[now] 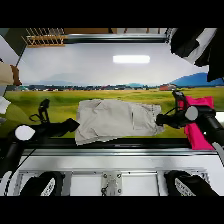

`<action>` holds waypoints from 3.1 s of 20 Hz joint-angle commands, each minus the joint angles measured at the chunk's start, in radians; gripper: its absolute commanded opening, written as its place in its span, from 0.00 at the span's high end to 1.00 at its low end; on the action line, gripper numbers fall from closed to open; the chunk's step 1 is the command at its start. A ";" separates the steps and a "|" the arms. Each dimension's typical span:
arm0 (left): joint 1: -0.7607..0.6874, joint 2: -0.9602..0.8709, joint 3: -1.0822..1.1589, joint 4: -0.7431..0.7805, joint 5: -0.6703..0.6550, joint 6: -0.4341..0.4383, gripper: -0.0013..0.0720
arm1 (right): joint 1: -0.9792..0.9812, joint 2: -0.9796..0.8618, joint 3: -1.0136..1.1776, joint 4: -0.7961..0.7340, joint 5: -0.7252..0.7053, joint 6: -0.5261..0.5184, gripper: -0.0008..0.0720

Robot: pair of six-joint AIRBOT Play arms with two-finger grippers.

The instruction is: Fold the clothes and pants, and hang the long-sleeved shirts on hangers.

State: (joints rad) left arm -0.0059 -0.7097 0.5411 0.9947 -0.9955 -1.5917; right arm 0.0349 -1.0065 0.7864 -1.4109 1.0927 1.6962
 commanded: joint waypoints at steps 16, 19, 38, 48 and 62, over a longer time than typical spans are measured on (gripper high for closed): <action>-0.451 -0.180 0.209 -0.156 0.180 -0.081 0.97 | -0.570 -0.574 0.135 0.665 0.173 -0.824 0.00; -0.506 -0.279 0.302 -0.148 0.166 -0.080 0.97 | -0.530 -0.616 0.163 0.693 0.180 -0.837 0.00; -0.531 -0.361 0.379 -0.148 0.122 -0.072 0.97 | -0.185 -0.686 0.182 0.891 0.169 -0.940 0.96; -0.531 -0.362 0.379 -0.148 0.124 -0.061 0.97 | -0.591 -0.381 0.494 0.741 -0.158 -0.445 0.96; -0.531 -0.362 0.379 -0.148 0.123 -0.009 0.97 | -0.811 -0.048 0.248 0.119 0.038 0.055 0.96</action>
State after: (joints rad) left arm -0.5362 -1.0706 0.9195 0.8467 -0.8719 -1.6142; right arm -0.7700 -1.1160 1.1061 -1.2171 1.0779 1.6817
